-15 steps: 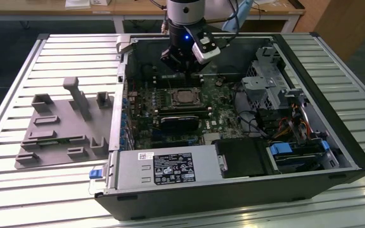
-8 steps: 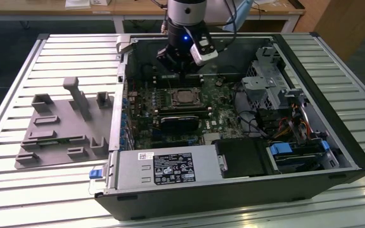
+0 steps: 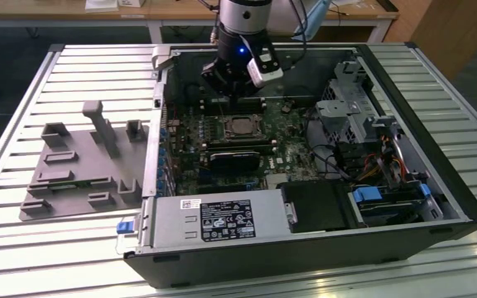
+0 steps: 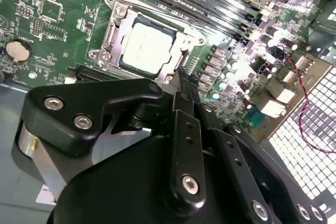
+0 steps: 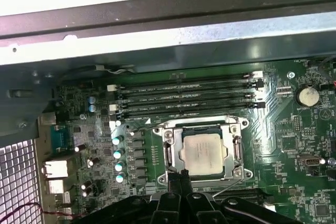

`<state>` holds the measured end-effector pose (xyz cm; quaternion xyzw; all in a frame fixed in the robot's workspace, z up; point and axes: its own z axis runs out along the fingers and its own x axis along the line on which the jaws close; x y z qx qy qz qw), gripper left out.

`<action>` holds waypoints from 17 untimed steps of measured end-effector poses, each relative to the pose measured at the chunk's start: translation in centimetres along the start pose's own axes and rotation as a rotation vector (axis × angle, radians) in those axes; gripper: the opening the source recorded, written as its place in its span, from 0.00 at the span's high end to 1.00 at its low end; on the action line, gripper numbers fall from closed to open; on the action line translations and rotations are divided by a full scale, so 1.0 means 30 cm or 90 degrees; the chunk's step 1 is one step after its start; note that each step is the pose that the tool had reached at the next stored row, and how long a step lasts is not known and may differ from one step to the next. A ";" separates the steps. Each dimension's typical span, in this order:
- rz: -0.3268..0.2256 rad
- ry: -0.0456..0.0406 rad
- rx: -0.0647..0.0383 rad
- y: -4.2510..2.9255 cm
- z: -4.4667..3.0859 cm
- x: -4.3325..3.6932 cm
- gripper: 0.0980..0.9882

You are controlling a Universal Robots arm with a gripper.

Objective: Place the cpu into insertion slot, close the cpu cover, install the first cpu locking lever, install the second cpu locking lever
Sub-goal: 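Install the first cpu locking lever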

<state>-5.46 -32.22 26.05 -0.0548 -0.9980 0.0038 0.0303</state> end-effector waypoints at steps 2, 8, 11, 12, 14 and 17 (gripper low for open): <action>0.000 -0.0042 -0.001 -0.002 0.001 0.014 1.00; 0.000 -0.0248 -0.011 -0.008 0.007 0.073 1.00; -0.001 -0.0343 -0.022 -0.011 0.010 0.101 1.00; -0.001 -0.0367 -0.026 -0.012 0.011 0.109 1.00; -0.001 -0.0380 -0.039 -0.013 0.013 0.122 1.00; -0.002 -0.0380 -0.058 -0.016 0.017 0.144 1.00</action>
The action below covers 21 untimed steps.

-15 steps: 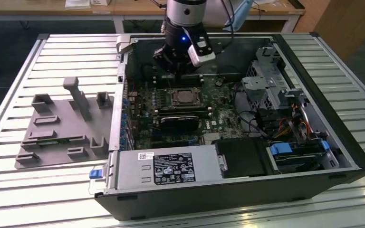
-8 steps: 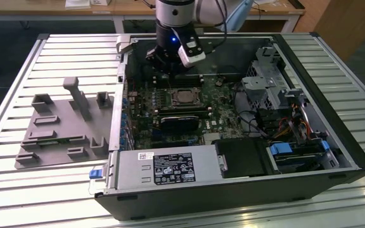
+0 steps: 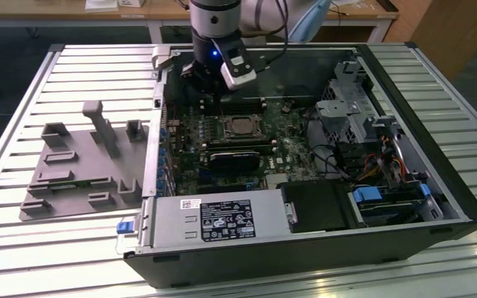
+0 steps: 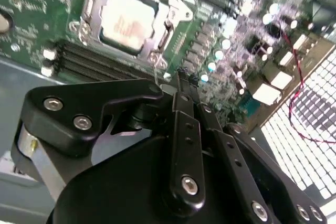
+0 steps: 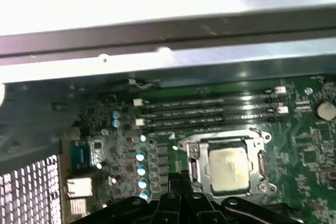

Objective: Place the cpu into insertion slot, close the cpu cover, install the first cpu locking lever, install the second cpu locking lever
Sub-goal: 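Install the first cpu locking lever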

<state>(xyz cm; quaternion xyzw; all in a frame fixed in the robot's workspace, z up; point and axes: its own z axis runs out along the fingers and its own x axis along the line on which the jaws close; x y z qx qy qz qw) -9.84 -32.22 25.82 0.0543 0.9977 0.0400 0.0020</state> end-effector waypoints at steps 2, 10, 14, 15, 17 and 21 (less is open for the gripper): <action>0.000 -0.0001 -0.010 -0.002 0.002 0.018 1.00; 0.000 0.0042 -0.074 -0.007 0.008 0.055 1.00; 0.000 0.0060 -0.090 -0.007 0.017 0.055 1.00; 0.000 0.0061 -0.092 -0.007 0.019 0.055 1.00; 0.000 0.0065 -0.095 -0.008 0.024 0.051 1.00; 0.000 0.0068 -0.097 -0.006 0.028 0.037 1.00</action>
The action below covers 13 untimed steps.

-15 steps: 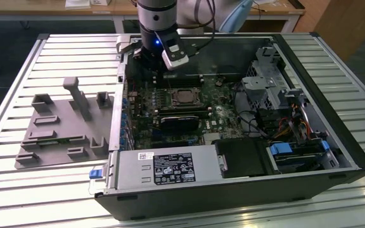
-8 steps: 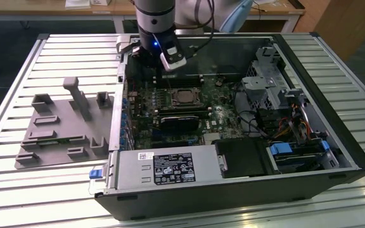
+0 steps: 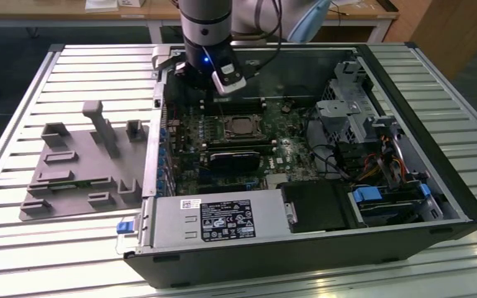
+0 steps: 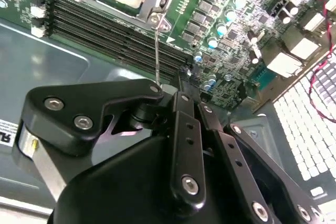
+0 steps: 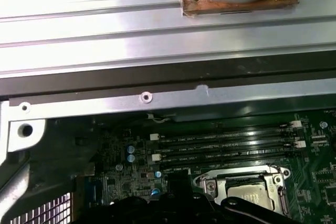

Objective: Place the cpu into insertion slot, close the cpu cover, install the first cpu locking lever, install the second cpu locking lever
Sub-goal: 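Install the first cpu locking lever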

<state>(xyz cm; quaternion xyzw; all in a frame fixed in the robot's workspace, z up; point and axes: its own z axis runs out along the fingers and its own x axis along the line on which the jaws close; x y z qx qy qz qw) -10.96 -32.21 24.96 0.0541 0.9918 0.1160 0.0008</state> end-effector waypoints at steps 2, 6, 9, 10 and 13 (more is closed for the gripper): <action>0.000 0.0000 -0.001 0.001 0.001 -0.013 1.00; 0.000 0.0002 -0.002 0.004 0.005 -0.044 1.00; 0.000 0.0002 -0.002 0.006 0.007 -0.070 1.00; 0.000 0.0003 -0.002 0.007 0.008 -0.079 1.00; 0.000 0.0007 -0.002 0.010 0.011 -0.112 1.00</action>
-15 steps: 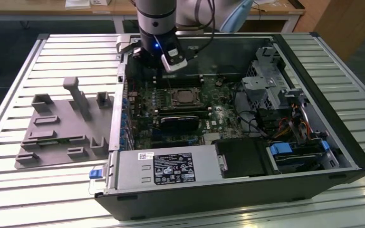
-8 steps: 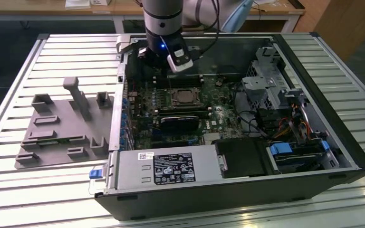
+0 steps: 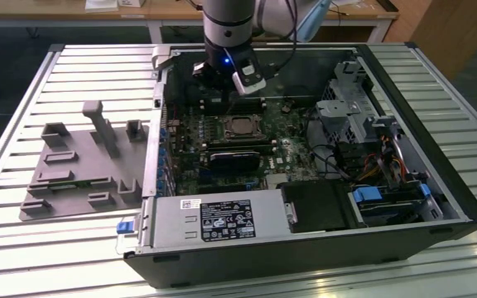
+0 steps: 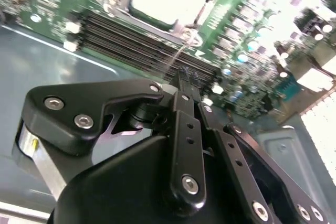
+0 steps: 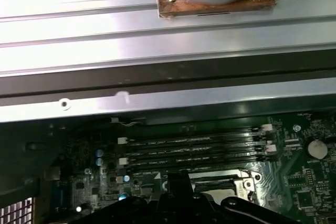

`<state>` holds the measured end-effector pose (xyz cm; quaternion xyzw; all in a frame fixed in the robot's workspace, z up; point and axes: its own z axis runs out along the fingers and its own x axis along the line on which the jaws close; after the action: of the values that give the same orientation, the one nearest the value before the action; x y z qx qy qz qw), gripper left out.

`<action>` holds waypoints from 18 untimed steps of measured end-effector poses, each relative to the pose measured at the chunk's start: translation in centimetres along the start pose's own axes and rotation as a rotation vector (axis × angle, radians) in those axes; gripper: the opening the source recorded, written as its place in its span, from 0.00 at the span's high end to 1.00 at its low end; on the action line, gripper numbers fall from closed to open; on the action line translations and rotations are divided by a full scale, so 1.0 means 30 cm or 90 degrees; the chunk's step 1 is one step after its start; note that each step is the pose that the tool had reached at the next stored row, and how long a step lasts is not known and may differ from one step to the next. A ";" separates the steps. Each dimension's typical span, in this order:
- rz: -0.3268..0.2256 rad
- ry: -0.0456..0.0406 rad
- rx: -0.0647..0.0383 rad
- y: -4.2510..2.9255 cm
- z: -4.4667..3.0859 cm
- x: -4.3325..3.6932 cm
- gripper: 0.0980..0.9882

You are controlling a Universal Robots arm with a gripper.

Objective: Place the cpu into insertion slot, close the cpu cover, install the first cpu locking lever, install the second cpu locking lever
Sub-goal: 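Install the first cpu locking lever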

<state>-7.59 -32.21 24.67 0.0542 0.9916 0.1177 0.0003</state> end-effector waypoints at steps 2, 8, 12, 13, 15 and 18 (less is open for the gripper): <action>0.000 0.0004 0.000 0.002 0.002 -0.021 1.00; 0.000 0.0017 0.000 0.008 0.007 -0.087 1.00; 0.000 0.0020 0.000 0.010 0.008 -0.107 1.00; 0.000 0.0020 0.000 0.010 0.008 -0.108 1.00; 0.000 0.0019 0.000 0.010 0.008 -0.108 1.00; -0.001 -0.0045 -0.001 0.009 0.012 -0.104 1.00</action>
<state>-4.47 -32.21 24.34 0.0537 0.9916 0.1180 0.0039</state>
